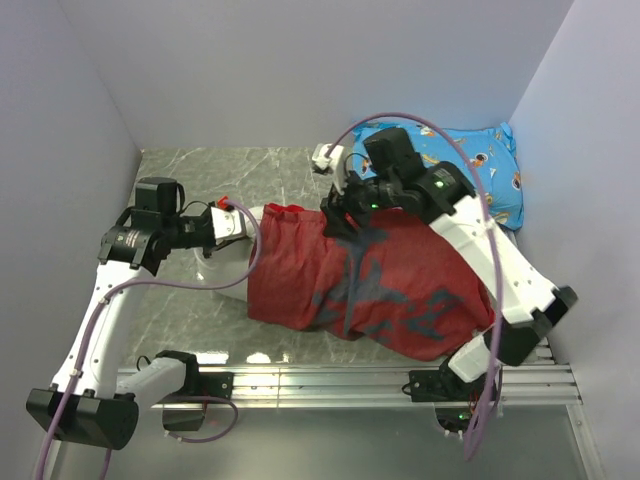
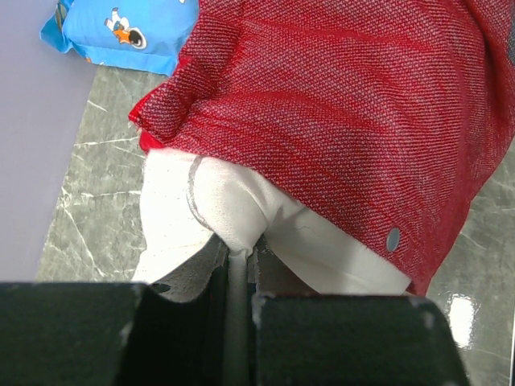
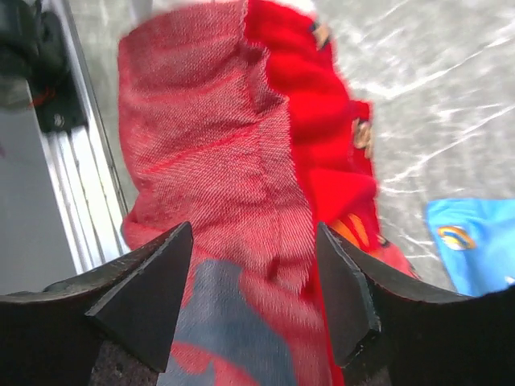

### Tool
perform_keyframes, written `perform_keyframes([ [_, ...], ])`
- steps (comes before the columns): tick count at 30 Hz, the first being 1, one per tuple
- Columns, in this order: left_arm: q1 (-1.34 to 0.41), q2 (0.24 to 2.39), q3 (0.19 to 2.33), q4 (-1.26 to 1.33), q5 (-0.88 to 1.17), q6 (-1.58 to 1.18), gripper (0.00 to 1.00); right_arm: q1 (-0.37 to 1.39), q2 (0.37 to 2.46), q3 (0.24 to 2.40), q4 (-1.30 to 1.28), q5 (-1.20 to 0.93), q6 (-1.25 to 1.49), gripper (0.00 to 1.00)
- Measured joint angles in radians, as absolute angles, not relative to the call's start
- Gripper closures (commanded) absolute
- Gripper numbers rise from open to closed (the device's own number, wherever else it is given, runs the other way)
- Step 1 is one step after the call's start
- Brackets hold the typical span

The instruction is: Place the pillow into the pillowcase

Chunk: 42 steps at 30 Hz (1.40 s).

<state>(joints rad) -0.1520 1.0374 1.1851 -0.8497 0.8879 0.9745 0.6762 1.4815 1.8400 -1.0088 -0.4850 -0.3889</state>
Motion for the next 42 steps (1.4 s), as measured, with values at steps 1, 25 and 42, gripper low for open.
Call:
perform_keyframes([
  [1,-0.152,1.042,1.187,-0.849,0.889,0.979,1.0,0.678,1.507,1.84,-1.019,-0.491,-0.403,0.36],
  [25,-0.179,1.094,1.194,-0.677,0.842,0.85,1.0,0.818,1.796,2.008,-0.844,-0.46,-0.053,1.0],
  [42,-0.196,0.992,1.127,-0.664,0.816,0.851,1.0,0.786,1.731,1.976,-0.81,-0.346,-0.02,0.91],
])
